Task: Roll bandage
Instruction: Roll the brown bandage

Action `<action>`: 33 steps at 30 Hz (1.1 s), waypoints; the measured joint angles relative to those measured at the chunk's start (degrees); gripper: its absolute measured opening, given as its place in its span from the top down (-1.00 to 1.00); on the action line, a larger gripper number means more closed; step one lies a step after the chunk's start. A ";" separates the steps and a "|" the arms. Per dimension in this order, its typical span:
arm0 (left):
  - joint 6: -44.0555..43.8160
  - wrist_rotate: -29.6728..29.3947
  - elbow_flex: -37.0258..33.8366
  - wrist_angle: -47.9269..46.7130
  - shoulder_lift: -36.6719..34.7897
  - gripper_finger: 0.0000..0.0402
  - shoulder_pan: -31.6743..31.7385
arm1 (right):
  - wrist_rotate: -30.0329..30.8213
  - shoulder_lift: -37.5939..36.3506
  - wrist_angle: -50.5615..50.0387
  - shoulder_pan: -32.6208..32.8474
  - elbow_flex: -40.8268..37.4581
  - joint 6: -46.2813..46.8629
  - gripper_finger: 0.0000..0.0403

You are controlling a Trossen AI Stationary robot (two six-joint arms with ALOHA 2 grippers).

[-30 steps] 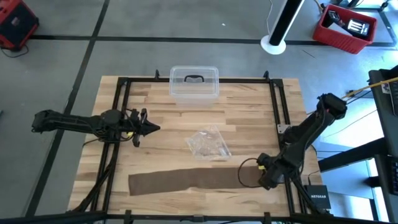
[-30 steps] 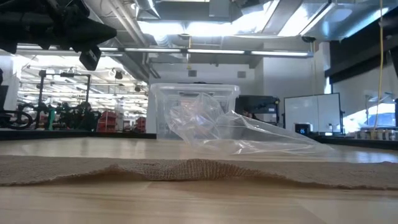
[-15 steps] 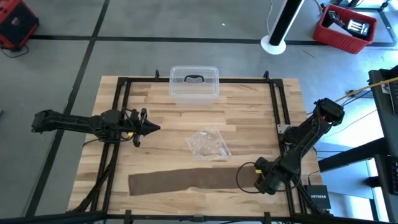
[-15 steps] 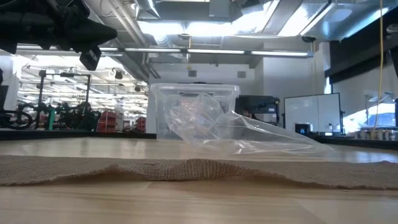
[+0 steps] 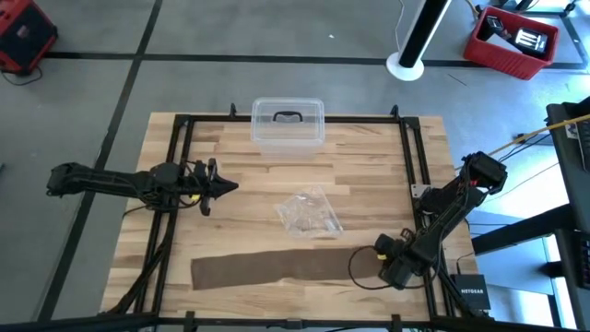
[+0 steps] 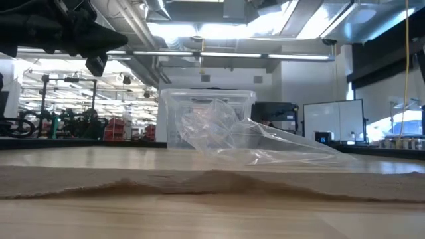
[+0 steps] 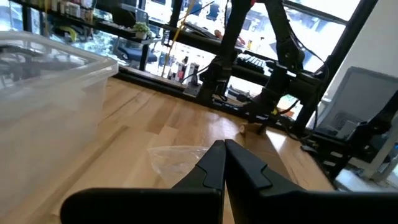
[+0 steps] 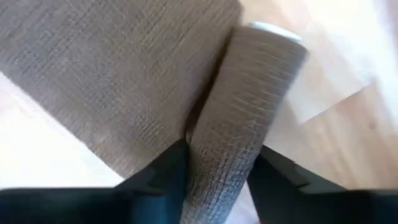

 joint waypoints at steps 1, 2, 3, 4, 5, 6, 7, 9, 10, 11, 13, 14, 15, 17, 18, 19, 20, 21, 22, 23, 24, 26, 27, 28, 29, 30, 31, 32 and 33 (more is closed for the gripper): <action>0.35 -1.39 0.00 0.01 0.00 1.00 -0.01 | 0.41 -0.11 -0.70 -0.03 0.03 -0.72 0.38; 0.20 -3.46 0.00 0.02 0.01 1.00 -0.01 | 1.04 -0.49 -1.52 -0.07 0.07 -2.03 0.45; -0.42 -5.72 0.00 0.12 0.02 1.00 -0.01 | 1.92 -0.97 -2.51 -0.33 0.15 -3.92 0.51; -0.90 -7.42 0.00 0.33 0.02 1.00 0.01 | 2.80 -1.35 -3.62 -1.02 0.52 -5.55 0.57; -1.04 -8.15 0.02 0.63 0.02 1.00 0.01 | 4.13 -1.93 -4.33 -1.69 1.14 -7.46 0.62; -0.83 -8.24 0.34 0.53 0.06 1.00 0.01 | 6.02 -2.77 -5.68 -2.30 2.01 -9.29 0.66; -0.27 -8.33 0.92 0.50 0.26 1.00 0.04 | 8.03 -3.77 -7.60 -2.95 2.90 -11.55 0.69; 0.59 -8.25 2.41 0.67 0.75 1.00 -0.03 | 13.76 -5.45 -11.39 -4.16 4.72 -16.13 0.73; 1.37 -8.26 3.37 0.59 1.25 1.00 -0.09 | 17.18 -6.18 -12.41 -4.71 5.71 -18.85 0.73; 2.00 -8.37 4.55 0.57 1.99 1.00 -0.11 | 20.48 -7.07 -12.96 -5.33 6.75 -22.23 0.73; 3.61 -8.47 7.23 0.79 3.62 1.00 -0.08 | 26.73 -8.99 -13.46 -6.87 8.85 -29.82 0.72; 4.53 -8.49 8.54 0.82 4.64 1.00 -0.10 | 29.38 -9.66 -13.39 -7.87 9.68 -33.80 0.71; 5.13 -8.57 9.82 0.72 5.87 1.00 -0.10 | 32.13 -10.10 -13.19 -8.92 10.48 -37.62 0.71; 7.50 -8.61 11.88 1.03 8.50 1.00 -0.10 | 37.66 -10.91 -13.15 -11.46 12.02 -45.27 0.70; 8.44 -8.61 12.44 0.95 9.93 1.00 -0.10 | 39.90 -11.28 -12.77 -12.98 12.77 -49.62 0.71; 9.08 -8.61 13.02 0.70 11.47 1.00 -0.09 | 41.82 -11.51 -12.16 -14.57 13.30 -54.03 0.71; 9.61 -8.63 13.68 0.67 13.03 1.00 -0.01 | 43.45 -11.69 -11.10 -16.23 13.45 -58.30 0.71; 10.35 -8.63 14.61 0.66 14.64 1.00 0.12 | 44.70 -11.84 -9.56 -17.97 13.42 -62.42 0.71; 10.80 -8.61 15.82 0.79 16.40 1.00 0.34 | 45.36 -12.10 -7.09 -19.91 13.40 -66.74 0.71; 11.33 -8.59 17.08 0.66 18.20 1.00 0.50 | 45.41 -12.29 -3.59 -21.99 13.42 -71.35 0.71; 11.76 -8.59 18.41 0.51 20.18 1.00 0.62 | 44.89 -12.35 -0.14 -23.94 13.46 -76.06 0.72; 12.05 -8.61 21.81 1.03 24.05 1.00 0.70 | 41.54 -12.26 5.72 -27.34 13.46 -84.22 0.72; 12.22 -8.61 23.54 1.04 25.99 1.00 0.71 | 39.54 -12.24 8.34 -28.99 13.44 -87.55 0.72; 12.78 -8.61 25.08 0.83 27.84 1.00 0.70 | 37.43 -12.26 10.89 -30.67 13.44 -90.34 0.72; 13.50 -8.52 26.68 0.60 29.73 1.00 0.59 | 35.41 -12.28 12.96 -32.22 13.44 -92.29 0.72; 13.88 -8.09 28.18 0.44 31.58 1.00 0.42 | 33.36 -12.28 14.58 -33.69 13.44 -93.78 0.72; 14.38 -7.40 29.60 0.44 33.23 1.00 0.24 | 31.10 -12.28 16.04 -35.07 13.44 -95.13 0.72; 14.82 -6.49 31.02 0.46 34.60 1.00 0.14 | 28.72 -12.26 17.58 -36.34 13.44 -96.56 0.72; 15.02 -5.55 32.30 0.55 35.95 1.00 0.14 | 26.21 -12.26 19.36 -37.55 13.44 -97.86 0.72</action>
